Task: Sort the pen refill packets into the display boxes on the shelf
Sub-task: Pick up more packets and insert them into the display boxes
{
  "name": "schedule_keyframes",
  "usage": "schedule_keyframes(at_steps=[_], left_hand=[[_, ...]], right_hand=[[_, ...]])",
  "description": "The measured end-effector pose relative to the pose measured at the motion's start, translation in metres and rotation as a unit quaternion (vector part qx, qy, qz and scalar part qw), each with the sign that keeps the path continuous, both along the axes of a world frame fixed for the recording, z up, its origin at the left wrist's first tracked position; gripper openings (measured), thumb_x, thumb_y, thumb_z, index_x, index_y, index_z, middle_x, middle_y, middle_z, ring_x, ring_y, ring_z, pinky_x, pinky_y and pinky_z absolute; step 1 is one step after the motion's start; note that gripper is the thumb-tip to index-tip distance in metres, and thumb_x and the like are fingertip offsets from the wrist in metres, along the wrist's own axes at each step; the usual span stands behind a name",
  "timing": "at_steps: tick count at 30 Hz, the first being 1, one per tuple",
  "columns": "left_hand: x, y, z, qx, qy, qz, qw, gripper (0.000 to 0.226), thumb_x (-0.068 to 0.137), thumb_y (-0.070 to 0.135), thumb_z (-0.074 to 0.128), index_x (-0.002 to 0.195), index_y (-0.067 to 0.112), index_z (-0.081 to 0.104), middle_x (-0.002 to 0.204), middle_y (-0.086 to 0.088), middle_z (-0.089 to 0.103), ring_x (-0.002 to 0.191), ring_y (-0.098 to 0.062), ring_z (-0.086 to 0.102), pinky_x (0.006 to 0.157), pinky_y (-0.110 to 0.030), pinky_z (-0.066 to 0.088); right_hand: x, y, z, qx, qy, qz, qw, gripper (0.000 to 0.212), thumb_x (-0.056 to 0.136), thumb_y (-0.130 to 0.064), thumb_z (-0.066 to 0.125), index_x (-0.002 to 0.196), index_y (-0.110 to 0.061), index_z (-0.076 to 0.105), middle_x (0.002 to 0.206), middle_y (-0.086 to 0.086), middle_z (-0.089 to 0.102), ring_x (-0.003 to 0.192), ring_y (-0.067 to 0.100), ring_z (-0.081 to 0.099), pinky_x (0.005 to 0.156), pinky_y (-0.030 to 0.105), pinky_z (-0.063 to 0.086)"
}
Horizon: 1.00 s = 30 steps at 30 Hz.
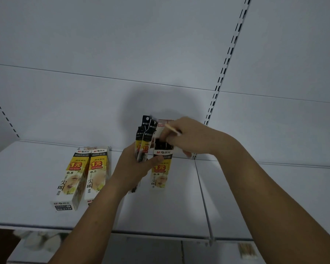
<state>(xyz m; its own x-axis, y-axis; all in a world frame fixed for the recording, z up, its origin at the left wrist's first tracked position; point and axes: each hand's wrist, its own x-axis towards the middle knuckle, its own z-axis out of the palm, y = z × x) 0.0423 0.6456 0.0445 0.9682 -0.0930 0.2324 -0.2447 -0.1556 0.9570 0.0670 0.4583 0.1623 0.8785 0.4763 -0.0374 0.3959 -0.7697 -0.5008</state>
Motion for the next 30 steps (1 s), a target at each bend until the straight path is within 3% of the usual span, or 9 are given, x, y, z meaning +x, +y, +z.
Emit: schedule_keyframes(at_steps=[2,3,6,8,10,17,22,26,30], left_hand=[[0.001,0.001,-0.001,0.001,0.006,0.0,1.0,0.021,0.092,0.015,0.078,0.112,0.018,0.071,0.068,0.023,0.069,0.056,0.003,0.061,0.05,-0.015,0.045],[0.001,0.001,-0.002,0.004,0.008,0.001,1.0,0.023,0.092,0.015,0.078,0.113,0.018,0.071,0.069,0.023,0.07,0.057,0.004,0.061,0.05,-0.014,0.045],[0.002,0.0,-0.003,0.017,0.003,0.0,1.0,0.026,0.092,0.017,0.078,0.117,0.019,0.071,0.071,0.026,0.07,0.06,0.007,0.063,0.052,-0.012,0.046],[0.003,-0.001,-0.003,0.016,-0.001,-0.005,1.0,0.027,0.092,0.015,0.078,0.118,0.017,0.071,0.071,0.027,0.07,0.061,0.009,0.063,0.054,-0.009,0.046],[0.002,-0.001,-0.003,0.015,-0.003,-0.009,1.0,0.028,0.093,0.014,0.077,0.12,0.016,0.07,0.07,0.028,0.069,0.062,0.01,0.062,0.056,-0.008,0.046],[0.002,-0.001,-0.004,-0.009,0.001,-0.015,1.0,0.028,0.092,0.009,0.076,0.12,0.014,0.07,0.07,0.026,0.07,0.059,0.01,0.061,0.056,-0.007,0.046],[0.001,-0.001,-0.005,-0.008,0.0,-0.012,1.0,0.027,0.092,0.008,0.077,0.116,0.018,0.071,0.069,0.026,0.07,0.058,0.01,0.061,0.055,-0.006,0.046],[0.002,0.0,-0.004,-0.008,-0.001,-0.007,1.0,0.025,0.092,0.01,0.078,0.114,0.021,0.071,0.07,0.026,0.07,0.058,0.01,0.061,0.054,-0.006,0.045],[0.004,0.0,-0.005,-0.01,0.005,0.004,1.0,0.023,0.091,0.012,0.079,0.11,0.022,0.071,0.07,0.026,0.071,0.059,0.009,0.062,0.053,-0.008,0.045]], right_hand=[[-0.002,-0.009,0.001,0.096,-0.086,-0.057,0.99,0.031,0.103,-0.04,0.06,0.098,-0.012,0.072,0.096,0.013,0.073,0.08,0.026,0.071,0.079,0.037,0.059],[-0.003,-0.012,0.0,0.156,-0.105,-0.091,0.978,0.037,0.102,-0.047,0.059,0.096,-0.012,0.069,0.091,0.01,0.073,0.072,0.02,0.067,0.068,0.028,0.055],[-0.008,-0.017,-0.004,0.37,0.037,-0.122,0.92,0.044,0.105,-0.055,0.045,0.1,-0.014,0.06,0.078,0.001,0.06,0.051,0.009,0.04,0.05,0.024,0.032],[-0.011,-0.016,-0.005,0.472,0.14,-0.097,0.865,0.033,0.104,-0.043,0.041,0.097,-0.016,0.059,0.074,0.001,0.055,0.055,0.012,0.033,0.053,0.028,0.026],[-0.013,-0.011,-0.009,0.524,0.132,-0.117,0.834,0.025,0.103,-0.023,0.042,0.093,-0.016,0.064,0.072,0.003,0.052,0.059,0.016,0.037,0.058,0.032,0.031],[-0.024,0.005,-0.009,0.516,-0.125,-0.171,0.83,0.013,0.106,-0.01,0.055,0.104,-0.014,0.067,0.076,-0.015,0.068,0.075,0.004,0.065,0.088,0.035,0.06],[-0.025,0.014,-0.022,0.438,-0.16,-0.142,0.873,0.01,0.105,-0.01,0.056,0.102,-0.005,0.064,0.081,0.007,0.072,0.075,0.016,0.071,0.083,0.04,0.062],[-0.021,0.012,-0.041,0.379,-0.164,-0.135,0.901,0.009,0.104,-0.013,0.06,0.098,-0.007,0.063,0.084,0.009,0.072,0.08,0.019,0.072,0.079,0.041,0.061],[-0.019,0.006,-0.058,0.303,-0.188,-0.116,0.927,0.008,0.1,-0.015,0.066,0.093,-0.017,0.07,0.086,-0.007,0.074,0.088,0.008,0.069,0.078,0.01,0.048]])
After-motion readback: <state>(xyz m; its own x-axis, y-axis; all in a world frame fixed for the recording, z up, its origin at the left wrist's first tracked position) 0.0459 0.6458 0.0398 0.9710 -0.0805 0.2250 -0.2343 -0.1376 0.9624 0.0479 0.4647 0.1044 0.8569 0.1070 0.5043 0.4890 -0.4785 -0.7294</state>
